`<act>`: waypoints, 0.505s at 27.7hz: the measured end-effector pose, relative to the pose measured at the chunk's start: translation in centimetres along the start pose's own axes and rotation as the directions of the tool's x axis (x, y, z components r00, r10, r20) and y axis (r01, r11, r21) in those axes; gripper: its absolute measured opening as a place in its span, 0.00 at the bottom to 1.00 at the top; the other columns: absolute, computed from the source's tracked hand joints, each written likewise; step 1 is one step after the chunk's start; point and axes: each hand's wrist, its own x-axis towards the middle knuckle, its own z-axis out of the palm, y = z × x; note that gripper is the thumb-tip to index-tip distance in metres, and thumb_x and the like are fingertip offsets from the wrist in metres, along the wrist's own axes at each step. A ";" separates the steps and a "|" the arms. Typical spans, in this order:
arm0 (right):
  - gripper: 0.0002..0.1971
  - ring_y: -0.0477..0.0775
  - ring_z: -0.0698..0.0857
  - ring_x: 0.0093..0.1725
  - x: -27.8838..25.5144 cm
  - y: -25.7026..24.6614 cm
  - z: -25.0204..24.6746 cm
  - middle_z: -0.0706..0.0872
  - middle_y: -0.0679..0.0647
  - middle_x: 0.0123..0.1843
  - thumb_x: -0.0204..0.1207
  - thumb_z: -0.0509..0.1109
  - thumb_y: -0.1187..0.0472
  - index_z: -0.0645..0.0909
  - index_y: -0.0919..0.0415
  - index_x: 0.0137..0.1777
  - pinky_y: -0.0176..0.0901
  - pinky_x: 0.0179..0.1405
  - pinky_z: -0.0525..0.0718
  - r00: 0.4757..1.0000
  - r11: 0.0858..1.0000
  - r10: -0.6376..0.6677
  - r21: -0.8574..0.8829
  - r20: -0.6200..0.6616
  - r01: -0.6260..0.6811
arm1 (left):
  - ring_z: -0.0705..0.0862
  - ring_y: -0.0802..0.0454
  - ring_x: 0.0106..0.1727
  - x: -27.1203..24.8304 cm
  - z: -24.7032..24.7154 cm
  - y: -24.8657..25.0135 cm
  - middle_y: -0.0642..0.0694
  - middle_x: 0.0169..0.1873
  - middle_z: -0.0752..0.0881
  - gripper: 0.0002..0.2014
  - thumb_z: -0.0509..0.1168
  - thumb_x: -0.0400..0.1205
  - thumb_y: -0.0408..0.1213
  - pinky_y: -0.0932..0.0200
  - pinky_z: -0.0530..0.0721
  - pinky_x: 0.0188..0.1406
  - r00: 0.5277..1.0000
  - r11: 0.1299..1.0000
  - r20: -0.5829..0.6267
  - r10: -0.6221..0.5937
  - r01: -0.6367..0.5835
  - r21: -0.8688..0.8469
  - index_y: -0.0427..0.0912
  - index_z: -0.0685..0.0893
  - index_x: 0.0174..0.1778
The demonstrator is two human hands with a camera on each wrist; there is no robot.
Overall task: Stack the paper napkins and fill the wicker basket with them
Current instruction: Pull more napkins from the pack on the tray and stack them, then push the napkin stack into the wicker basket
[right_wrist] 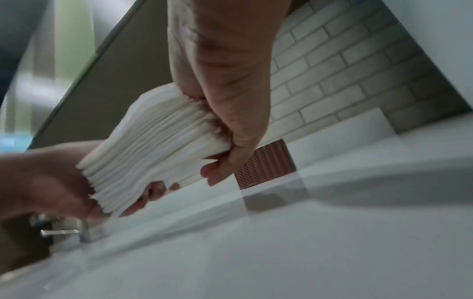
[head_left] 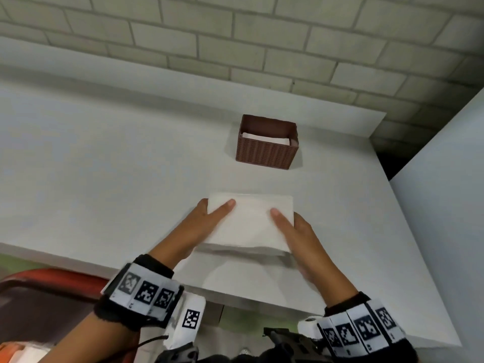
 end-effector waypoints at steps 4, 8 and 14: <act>0.17 0.58 0.90 0.47 0.8 -0.3 -0.6 0.91 0.60 0.50 0.71 0.75 0.58 0.83 0.62 0.58 0.50 0.47 0.90 0.912 0.892 0.327 0.238 0.249 -0.385 | 0.84 0.49 0.52 0.5 0.1 1.3 0.45 0.57 0.84 0.26 0.65 0.79 0.54 0.55 0.84 0.44 0.956 0.960 0.100 -0.276 0.279 -0.013 0.45 0.70 0.68; 0.13 0.56 0.90 0.36 2.6 -2.5 -2.5 0.89 0.62 0.46 0.75 0.71 0.61 0.82 0.66 0.56 0.45 0.30 0.90 0.883 0.872 0.382 0.210 0.273 -0.442 | 0.84 0.49 0.47 1.0 0.0 3.4 0.45 0.48 0.85 0.22 0.71 0.71 0.45 0.55 0.85 0.39 0.918 0.956 0.305 -0.252 0.285 -0.068 0.44 0.76 0.59; 0.21 0.53 0.86 0.41 9.8 -9.9 -6.2 0.87 0.58 0.46 0.75 0.72 0.59 0.77 0.68 0.65 0.42 0.30 0.88 0.973 0.975 0.209 0.052 0.095 -0.214 | 0.84 0.50 0.48 7.4 0.9 10.9 0.46 0.49 0.85 0.06 0.60 0.83 0.34 0.54 0.84 0.46 0.974 0.974 0.226 -0.019 0.070 -0.218 0.46 0.78 0.55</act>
